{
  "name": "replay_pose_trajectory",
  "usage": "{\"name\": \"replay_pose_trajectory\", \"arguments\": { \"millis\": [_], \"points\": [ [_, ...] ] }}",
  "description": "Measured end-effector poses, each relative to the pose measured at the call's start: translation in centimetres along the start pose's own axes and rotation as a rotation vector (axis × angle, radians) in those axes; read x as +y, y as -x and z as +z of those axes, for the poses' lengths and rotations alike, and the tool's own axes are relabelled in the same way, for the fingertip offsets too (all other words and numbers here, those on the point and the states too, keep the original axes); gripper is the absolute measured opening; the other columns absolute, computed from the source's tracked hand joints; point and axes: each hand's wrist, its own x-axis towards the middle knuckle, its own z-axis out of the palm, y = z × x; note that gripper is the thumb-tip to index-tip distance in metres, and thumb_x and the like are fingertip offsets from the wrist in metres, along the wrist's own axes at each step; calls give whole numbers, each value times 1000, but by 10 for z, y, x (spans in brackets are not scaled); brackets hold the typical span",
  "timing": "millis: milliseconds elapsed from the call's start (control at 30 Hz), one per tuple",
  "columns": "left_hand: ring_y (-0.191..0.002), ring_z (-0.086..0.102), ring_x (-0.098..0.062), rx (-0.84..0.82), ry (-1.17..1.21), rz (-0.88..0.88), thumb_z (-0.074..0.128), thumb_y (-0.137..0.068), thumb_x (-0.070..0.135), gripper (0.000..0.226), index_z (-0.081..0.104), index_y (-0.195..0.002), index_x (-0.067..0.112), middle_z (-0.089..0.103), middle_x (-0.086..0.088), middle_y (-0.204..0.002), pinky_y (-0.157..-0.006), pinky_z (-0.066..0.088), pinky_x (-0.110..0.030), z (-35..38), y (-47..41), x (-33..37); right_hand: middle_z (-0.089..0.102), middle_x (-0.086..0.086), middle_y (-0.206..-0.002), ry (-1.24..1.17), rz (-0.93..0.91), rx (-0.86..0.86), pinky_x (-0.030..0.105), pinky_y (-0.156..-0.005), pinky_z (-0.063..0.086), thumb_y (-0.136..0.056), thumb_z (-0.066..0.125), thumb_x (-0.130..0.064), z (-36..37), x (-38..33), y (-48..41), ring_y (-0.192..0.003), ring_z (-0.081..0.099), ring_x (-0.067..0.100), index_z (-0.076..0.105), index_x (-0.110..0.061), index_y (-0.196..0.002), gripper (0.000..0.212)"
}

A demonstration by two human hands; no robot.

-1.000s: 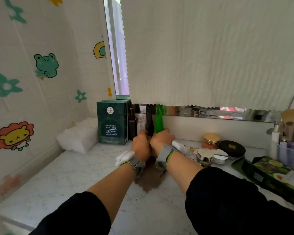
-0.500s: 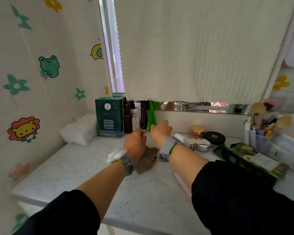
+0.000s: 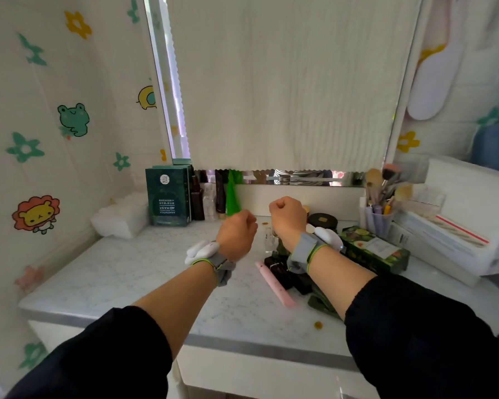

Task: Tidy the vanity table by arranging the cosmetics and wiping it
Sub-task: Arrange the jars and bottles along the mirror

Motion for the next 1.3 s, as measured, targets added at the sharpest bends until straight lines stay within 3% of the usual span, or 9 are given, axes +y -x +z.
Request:
{"name": "replay_pose_trajectory", "arguments": {
  "millis": [167,267,333,467,533,667,833,967,1300],
  "points": [
    [-97,60,-26,-6,9,38,54,-94,18,22,61,-112,8,66,-9,-105,-82,46,-31,6,4,12,69,10,-97,-11,31,-14,34,-75,50,-93,52,-16,-18,19,1,-93,63,29,69,-6,-89,19],
    [-99,59,-24,-23,5,54,57,-93,20,24,60,-114,8,63,-9,-109,-85,47,-33,13,5,16,60,6,-77,-17,49,-62,32,-68,47,-86,61,-18,-21,33,-3,-79,59,28,62,-12,-70,17],
    [-102,58,-24,-41,1,50,59,-92,21,28,58,-118,9,61,-9,-114,-89,48,-34,18,4,18,54,0,-90,14,83,-97,28,-72,46,-81,68,-27,-21,40,-5,-87,57,24,62,-16,-84,13],
    [-108,57,-25,-79,-36,45,62,-91,21,38,53,-126,10,56,-9,-123,-93,47,-38,27,4,17,48,4,-96,100,136,-180,32,-68,39,-60,76,-48,-14,55,-8,-83,51,23,53,-21,-82,42],
    [-110,57,-26,-83,-47,36,62,-91,21,39,53,-127,9,55,-10,-126,-94,47,-37,31,4,17,59,3,-99,95,126,-194,33,-71,43,-55,77,-52,-11,62,-9,-89,58,23,62,-16,-90,52],
    [-110,57,-26,-89,-63,12,60,-92,22,39,52,-128,11,55,-9,-127,-94,47,-37,36,3,14,68,3,-101,42,82,-213,35,-83,52,-68,81,-33,-11,66,-8,-96,63,22,68,-12,-103,43],
    [-107,59,-24,-69,-28,22,59,-92,20,33,53,-124,11,57,-8,-123,-90,49,-37,37,1,11,70,6,-97,9,24,-229,43,-84,53,-72,78,-27,-8,66,-7,-92,64,25,67,-13,-100,33],
    [-101,60,-25,-46,-9,-3,61,-92,20,31,53,-121,11,57,-7,-119,-87,50,-39,37,2,12,67,5,-104,-13,27,-211,46,-88,51,-73,77,-32,-6,66,-6,-98,62,27,62,-15,-109,42],
    [-98,59,-23,-15,28,9,57,-93,18,33,50,-124,10,53,-7,-124,-85,48,-36,9,4,8,62,5,-102,-111,-7,-160,37,-80,47,-78,75,-28,-1,41,3,-93,58,23,59,-12,-107,37]
  ]
}}
